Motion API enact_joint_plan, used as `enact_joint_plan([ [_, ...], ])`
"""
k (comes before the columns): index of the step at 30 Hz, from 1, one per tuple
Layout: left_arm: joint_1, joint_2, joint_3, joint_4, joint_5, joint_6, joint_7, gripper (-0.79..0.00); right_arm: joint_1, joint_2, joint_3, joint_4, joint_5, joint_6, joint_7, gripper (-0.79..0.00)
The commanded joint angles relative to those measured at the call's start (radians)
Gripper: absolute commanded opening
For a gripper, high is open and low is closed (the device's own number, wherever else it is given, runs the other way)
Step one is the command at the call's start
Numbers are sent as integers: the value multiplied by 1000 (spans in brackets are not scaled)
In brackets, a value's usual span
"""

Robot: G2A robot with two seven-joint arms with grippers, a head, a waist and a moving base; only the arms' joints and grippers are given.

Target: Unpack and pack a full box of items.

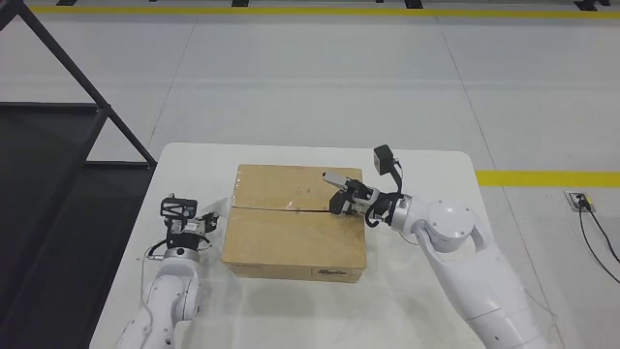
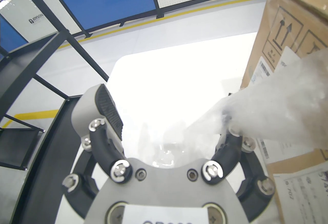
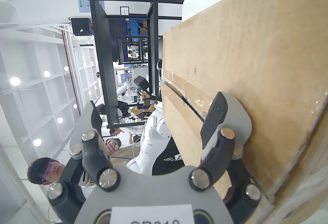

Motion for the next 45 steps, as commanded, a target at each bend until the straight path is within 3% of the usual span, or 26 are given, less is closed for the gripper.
enact_joint_plan([
  [1, -16, -7, 2, 18, -20, 31, 16, 0, 1, 0, 0, 0, 0, 0, 0, 0],
  [14, -36, -28, -67, -14, -143, 102, 116, 0, 23, -3, -15, 23, 8, -2, 3, 0],
  [24, 19, -33, -124, -171, -173, 117, 172, 0, 32, -4, -22, 40, 17, -13, 5, 0],
  [45, 81, -49, -128, -436, -91, 110, 109, 0, 29, -3, -26, 40, 22, -18, 5, 0],
])
